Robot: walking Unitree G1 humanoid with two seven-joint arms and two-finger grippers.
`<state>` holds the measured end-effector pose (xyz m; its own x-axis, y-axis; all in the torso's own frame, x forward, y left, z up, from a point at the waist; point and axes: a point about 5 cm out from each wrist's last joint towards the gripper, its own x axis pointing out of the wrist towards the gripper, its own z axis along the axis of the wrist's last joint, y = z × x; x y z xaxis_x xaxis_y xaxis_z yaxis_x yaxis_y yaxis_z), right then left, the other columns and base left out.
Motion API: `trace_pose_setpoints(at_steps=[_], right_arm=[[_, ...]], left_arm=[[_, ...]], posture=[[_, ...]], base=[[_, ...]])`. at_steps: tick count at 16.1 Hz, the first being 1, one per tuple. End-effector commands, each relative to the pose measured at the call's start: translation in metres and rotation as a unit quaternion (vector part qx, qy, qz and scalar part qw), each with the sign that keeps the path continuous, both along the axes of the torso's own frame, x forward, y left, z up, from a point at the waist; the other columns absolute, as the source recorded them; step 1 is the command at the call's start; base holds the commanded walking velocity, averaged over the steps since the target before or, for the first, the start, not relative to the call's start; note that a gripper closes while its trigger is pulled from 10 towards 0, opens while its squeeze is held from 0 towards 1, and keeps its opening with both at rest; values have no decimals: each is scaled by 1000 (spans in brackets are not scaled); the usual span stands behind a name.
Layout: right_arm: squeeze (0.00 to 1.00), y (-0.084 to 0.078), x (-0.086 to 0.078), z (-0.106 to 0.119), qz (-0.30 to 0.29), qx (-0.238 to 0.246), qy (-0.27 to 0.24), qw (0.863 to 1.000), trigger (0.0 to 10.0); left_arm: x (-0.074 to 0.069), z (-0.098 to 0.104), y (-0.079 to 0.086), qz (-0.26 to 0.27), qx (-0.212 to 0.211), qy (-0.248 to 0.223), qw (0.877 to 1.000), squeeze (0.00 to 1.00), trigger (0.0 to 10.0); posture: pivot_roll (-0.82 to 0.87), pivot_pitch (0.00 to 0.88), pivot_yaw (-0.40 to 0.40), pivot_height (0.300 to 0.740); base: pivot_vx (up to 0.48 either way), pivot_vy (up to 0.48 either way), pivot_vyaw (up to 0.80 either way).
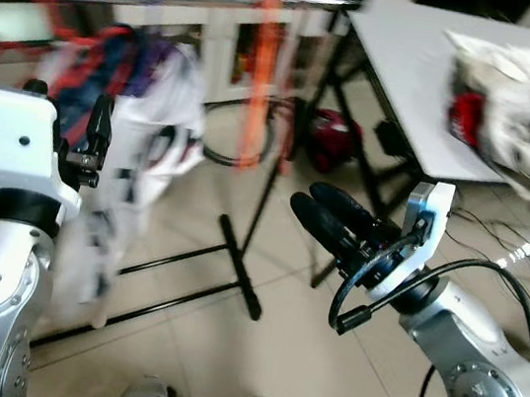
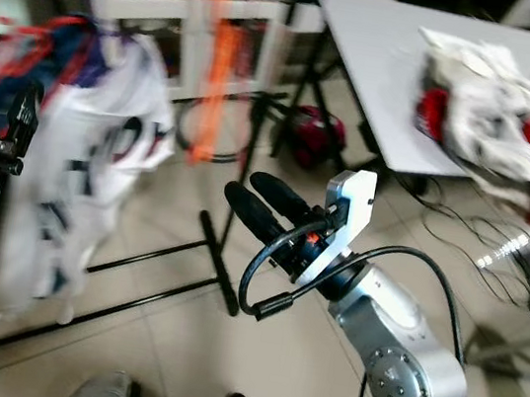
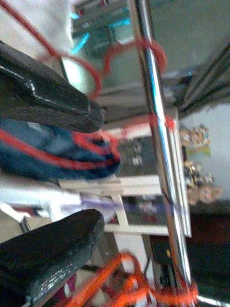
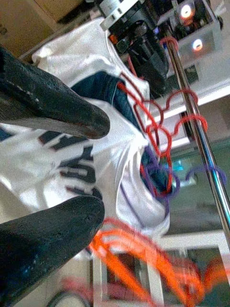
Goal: Hang hanger
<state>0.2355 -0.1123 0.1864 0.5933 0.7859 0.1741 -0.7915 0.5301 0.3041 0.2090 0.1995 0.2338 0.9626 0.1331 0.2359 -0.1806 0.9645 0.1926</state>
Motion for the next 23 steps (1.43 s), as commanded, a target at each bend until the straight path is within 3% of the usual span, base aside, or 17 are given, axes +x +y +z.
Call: trace_pose_setpoints(at_steps=[1,8,12,15,20,22,23], right_arm=[[0,-3,-1,2,-12,-8,-10,1000,10000],[0,3,-3,0,-27,16,2,1000,10000],[0,1,0,0,-48,21,7,999,10000],[0,-1,3,-2,-65,13,12,998,10000],[0,-3,7,-9,-113,-6,22,993,10000],[0,-6,8,-18,-142,-46,26,989,10000],[0,-13,12,-23,-191,-84,23,978,10000]], left_arm=[[-3,2,-3,-11,-1,-4,1000,0,10000],[1,-2,-12,-32,-17,10,999,0,10000],[18,-7,-21,-62,-64,38,995,0,10000],[30,-9,-30,-90,-54,49,993,0,10000],[46,-10,-35,-118,-39,63,990,0,10000],[52,-14,-36,-134,-32,74,988,0,10000],[55,-17,-36,-136,-25,77,987,0,10000]], posture=[[85,114,-105,740],[85,116,-95,740],[80,111,-84,740],[72,106,-74,740],[55,88,-33,740],[50,86,-29,740],[50,86,-29,740]], base=[[0,382,0],[0,385,0],[0,202,0],[0,0,0],[-233,0,0],[-307,0,0],[-311,0,0]])
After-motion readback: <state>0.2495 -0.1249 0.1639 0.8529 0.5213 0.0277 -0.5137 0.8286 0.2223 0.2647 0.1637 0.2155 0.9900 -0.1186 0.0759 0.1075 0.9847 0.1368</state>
